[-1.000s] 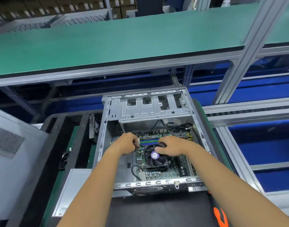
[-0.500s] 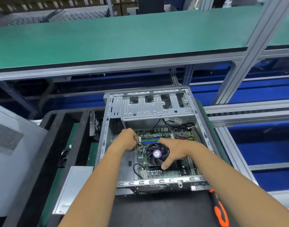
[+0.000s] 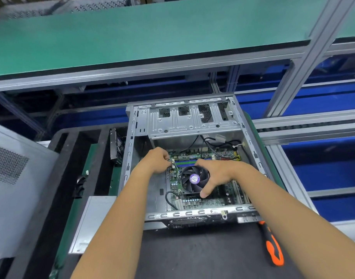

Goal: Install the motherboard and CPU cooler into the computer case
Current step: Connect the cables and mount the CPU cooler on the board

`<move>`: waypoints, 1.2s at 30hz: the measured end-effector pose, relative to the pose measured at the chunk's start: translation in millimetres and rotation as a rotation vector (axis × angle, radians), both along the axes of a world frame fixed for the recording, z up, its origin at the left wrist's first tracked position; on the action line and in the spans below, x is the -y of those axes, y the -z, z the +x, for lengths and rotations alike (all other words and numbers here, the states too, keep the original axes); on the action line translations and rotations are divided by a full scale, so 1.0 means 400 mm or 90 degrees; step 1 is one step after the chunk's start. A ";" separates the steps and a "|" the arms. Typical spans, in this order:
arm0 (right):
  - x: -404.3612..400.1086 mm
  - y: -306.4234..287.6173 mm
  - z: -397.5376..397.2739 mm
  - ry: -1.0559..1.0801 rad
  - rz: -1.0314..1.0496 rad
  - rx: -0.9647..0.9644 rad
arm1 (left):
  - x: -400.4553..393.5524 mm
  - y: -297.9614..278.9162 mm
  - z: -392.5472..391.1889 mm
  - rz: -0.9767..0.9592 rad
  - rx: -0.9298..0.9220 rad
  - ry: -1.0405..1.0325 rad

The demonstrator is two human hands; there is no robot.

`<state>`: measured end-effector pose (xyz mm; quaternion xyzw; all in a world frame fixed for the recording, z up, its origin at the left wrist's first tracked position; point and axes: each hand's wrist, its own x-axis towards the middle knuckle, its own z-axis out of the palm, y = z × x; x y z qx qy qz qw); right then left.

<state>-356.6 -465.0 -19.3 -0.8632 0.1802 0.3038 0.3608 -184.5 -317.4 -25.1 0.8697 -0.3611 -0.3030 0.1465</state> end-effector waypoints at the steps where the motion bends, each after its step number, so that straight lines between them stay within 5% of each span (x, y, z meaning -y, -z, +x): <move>1: 0.000 0.000 0.001 -0.001 0.000 0.000 | 0.001 0.002 -0.001 -0.001 -0.025 -0.001; 12: -0.002 -0.008 0.002 -0.002 0.002 -0.006 | 0.010 0.010 -0.013 -0.003 -0.123 -0.007; 24: -0.004 -0.009 0.000 -0.001 -0.001 -0.007 | 0.008 0.012 -0.031 0.004 0.046 0.080; 36: -0.002 -0.010 0.002 -0.003 0.007 -0.008 | -0.002 0.018 -0.022 0.055 0.055 0.071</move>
